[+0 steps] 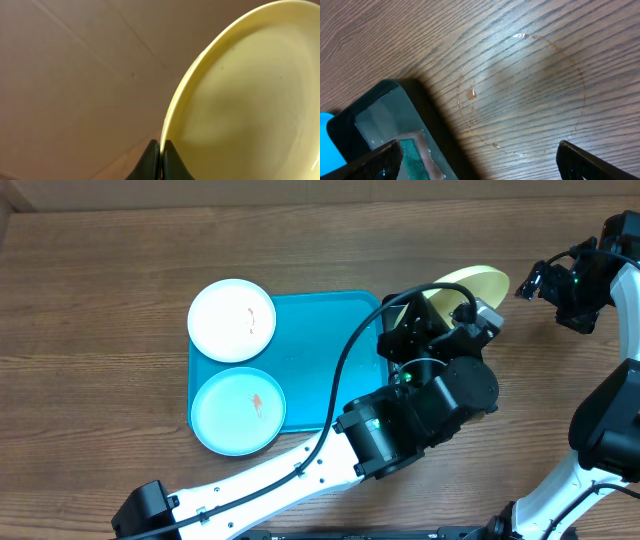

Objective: Clean dirty plates on tray and stack at the side

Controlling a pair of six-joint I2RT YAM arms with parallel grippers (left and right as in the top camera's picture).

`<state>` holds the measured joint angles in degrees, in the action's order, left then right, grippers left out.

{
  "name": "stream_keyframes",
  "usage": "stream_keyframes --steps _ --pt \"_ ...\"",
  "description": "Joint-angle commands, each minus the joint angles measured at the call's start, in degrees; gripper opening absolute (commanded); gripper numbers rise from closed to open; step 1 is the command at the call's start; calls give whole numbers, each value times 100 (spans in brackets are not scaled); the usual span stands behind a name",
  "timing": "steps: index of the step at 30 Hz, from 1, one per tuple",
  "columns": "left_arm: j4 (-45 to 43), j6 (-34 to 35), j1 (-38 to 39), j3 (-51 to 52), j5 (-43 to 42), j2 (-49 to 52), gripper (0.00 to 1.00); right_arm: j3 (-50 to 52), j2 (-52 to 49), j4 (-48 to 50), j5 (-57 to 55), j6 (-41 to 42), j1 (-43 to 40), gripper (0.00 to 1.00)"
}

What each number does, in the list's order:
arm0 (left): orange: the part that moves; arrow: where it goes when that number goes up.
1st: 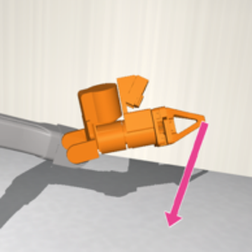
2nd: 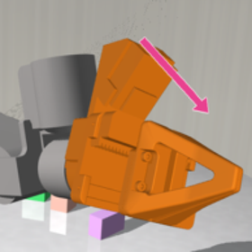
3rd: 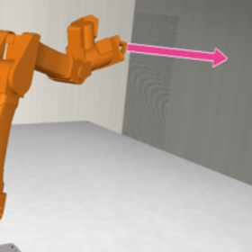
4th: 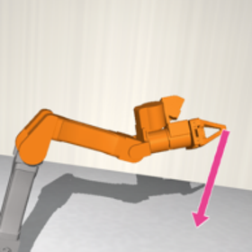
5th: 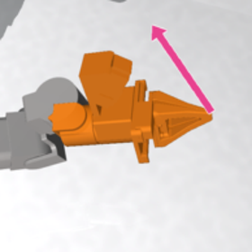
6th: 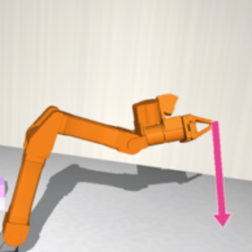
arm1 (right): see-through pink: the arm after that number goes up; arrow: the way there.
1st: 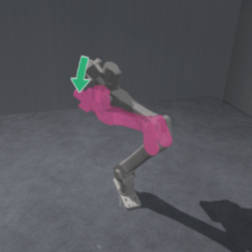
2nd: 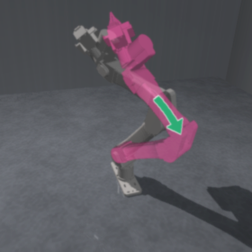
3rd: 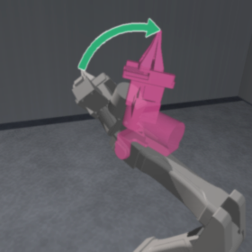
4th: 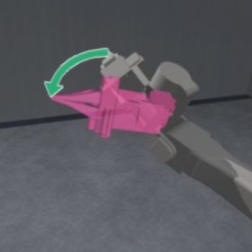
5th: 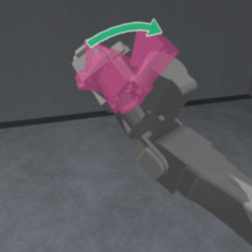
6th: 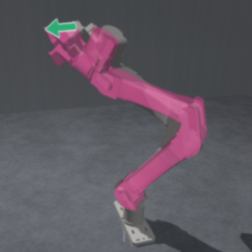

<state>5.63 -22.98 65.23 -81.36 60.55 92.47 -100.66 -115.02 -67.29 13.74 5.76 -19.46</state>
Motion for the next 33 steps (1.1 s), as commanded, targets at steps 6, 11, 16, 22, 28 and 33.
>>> stream_keyframes --steps 6,11,16,22,28,33 --pt "-990 -1576 129 -114 306 -98 4 -98 -2 15 48 -17 -15 100" --pt "-1707 -2494 199 -114 306 -98 4 -98 -2 15 48 -15 -15 100" --pt "-2208 -3126 350 -114 269 -98 4 -98 -2 15 48 -17 -17 100" --pt "-2098 -2929 380 -114 219 -87 4 -98 -2 13 48 -17 -15 100" --pt "-1803 -2669 319 -114 195 -85 4 -98 -2 13 48 -17 -15 100" --pt "-1718 -1996 256 -114 90 -85 4 -98 -2 15 48 -17 -15 100"
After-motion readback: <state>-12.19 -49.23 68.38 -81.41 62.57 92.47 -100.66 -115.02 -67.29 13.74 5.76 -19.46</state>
